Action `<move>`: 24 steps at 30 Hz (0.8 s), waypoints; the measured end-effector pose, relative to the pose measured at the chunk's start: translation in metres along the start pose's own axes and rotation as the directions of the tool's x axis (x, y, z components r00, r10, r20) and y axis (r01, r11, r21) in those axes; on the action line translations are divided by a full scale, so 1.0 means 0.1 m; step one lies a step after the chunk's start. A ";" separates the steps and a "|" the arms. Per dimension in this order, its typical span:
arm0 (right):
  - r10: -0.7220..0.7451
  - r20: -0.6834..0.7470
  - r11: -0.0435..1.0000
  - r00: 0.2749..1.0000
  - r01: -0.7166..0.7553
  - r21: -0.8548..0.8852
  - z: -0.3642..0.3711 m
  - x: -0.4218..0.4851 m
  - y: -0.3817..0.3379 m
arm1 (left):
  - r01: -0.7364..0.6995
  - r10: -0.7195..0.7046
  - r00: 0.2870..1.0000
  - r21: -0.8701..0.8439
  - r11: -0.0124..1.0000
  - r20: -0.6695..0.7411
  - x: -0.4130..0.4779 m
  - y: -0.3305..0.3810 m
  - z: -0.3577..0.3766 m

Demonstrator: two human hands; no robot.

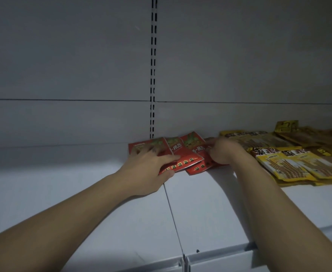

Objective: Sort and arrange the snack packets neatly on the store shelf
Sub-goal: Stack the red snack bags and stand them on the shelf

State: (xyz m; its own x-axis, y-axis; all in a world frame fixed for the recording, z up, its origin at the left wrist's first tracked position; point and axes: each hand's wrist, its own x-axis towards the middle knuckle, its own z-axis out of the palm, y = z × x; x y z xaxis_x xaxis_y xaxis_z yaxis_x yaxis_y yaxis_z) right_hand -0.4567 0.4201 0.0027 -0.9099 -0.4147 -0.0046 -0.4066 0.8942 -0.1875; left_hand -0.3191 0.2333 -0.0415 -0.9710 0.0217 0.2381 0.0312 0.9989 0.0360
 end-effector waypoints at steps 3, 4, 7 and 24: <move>0.006 -0.017 1.000 1.000 -0.007 -0.010 0.01 0.00 -0.02 | 0.000 0.000 1.000 -0.002 1.000 -0.001 0.01 0.00 0.00; 0.012 -0.022 1.000 1.000 -0.012 -0.007 0.02 0.00 -0.03 | 0.003 -0.003 1.000 -0.006 1.000 0.005 0.01 0.01 0.00; 0.041 -0.032 0.999 0.999 -0.042 -0.021 0.02 0.00 -0.06 | 0.014 -0.014 1.000 -0.008 1.000 0.008 0.00 0.05 0.00; -0.255 -0.421 0.951 0.870 0.305 0.056 0.15 -0.21 -0.44 | 0.093 -0.092 0.994 0.008 0.996 -0.056 -0.29 0.09 -0.22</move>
State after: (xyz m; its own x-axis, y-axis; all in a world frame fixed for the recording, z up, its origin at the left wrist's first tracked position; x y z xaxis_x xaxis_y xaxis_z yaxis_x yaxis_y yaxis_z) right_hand -0.4189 0.3869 -0.0039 -0.7229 -0.5179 0.4575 -0.6598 0.7139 -0.2345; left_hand -0.2857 0.2411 -0.0268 -0.9548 -0.0727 0.2881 -0.0606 0.9969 0.0505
